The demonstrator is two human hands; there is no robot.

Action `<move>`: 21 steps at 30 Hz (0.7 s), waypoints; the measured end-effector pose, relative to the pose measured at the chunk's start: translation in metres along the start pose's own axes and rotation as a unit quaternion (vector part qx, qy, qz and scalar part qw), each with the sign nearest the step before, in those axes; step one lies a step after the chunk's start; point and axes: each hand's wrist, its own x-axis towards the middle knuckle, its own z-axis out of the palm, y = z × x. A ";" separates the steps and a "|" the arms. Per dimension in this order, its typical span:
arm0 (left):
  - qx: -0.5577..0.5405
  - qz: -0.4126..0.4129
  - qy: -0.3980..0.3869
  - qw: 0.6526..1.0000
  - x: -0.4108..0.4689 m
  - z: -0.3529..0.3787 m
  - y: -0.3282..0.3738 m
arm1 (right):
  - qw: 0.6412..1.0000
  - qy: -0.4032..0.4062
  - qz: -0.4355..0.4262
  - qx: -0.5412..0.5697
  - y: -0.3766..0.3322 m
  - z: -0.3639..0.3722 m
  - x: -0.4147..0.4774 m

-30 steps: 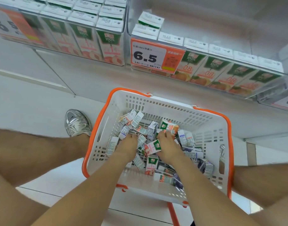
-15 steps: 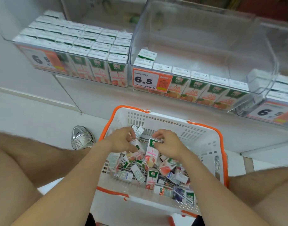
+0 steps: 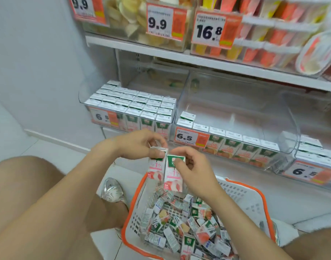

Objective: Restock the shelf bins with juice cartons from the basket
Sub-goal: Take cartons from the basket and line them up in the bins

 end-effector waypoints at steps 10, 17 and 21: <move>0.071 0.061 0.377 0.922 -0.013 -0.128 -0.007 | 0.967 0.094 -0.197 -0.134 -0.097 0.011 0.090; 0.158 -0.039 0.475 0.865 0.043 -0.171 -0.065 | 0.933 0.100 -0.238 -0.250 -0.102 0.039 0.195; 0.208 -0.037 0.441 0.872 0.072 -0.181 -0.089 | 0.937 0.087 -0.186 -0.284 -0.096 0.060 0.254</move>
